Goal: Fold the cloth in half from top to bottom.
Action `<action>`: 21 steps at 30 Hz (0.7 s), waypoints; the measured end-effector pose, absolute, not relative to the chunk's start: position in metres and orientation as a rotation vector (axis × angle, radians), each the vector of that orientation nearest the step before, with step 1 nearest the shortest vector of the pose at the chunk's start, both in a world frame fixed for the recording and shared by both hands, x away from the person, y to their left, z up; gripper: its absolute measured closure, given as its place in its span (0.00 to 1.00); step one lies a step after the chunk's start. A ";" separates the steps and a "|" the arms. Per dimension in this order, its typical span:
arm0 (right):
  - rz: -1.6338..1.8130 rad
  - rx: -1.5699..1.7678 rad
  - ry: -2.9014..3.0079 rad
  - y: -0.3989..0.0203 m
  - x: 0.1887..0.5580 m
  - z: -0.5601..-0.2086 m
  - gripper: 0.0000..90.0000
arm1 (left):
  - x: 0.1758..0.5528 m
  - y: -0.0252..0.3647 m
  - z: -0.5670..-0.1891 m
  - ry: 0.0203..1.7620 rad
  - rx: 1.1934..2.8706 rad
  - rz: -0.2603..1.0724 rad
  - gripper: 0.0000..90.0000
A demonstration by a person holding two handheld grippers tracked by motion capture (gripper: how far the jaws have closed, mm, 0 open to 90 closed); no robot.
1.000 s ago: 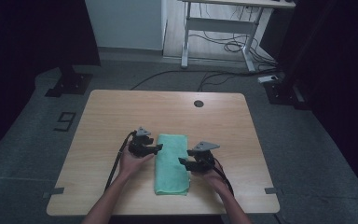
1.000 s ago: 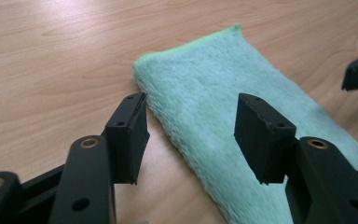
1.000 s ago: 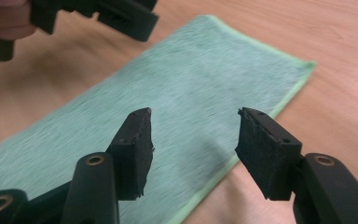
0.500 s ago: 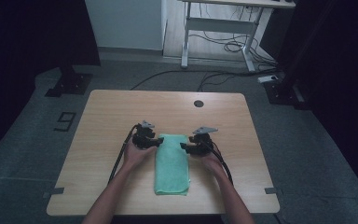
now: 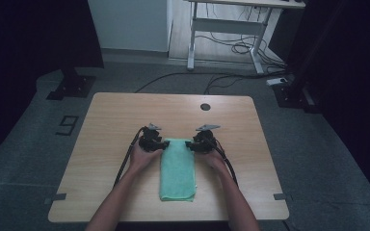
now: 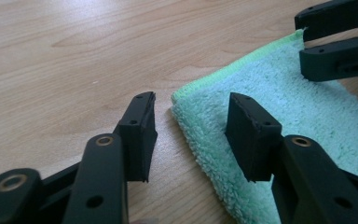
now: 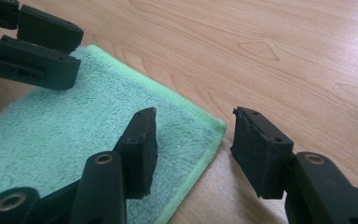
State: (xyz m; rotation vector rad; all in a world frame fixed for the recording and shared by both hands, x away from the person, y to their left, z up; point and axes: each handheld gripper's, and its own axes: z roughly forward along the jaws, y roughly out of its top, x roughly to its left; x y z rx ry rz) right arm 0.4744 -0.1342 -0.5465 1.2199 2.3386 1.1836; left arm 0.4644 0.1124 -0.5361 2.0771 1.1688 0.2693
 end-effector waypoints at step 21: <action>1.216 1.180 2.377 -0.133 0.479 -0.550 0.88 | 0.465 0.110 -0.542 1.128 2.065 0.239 0.92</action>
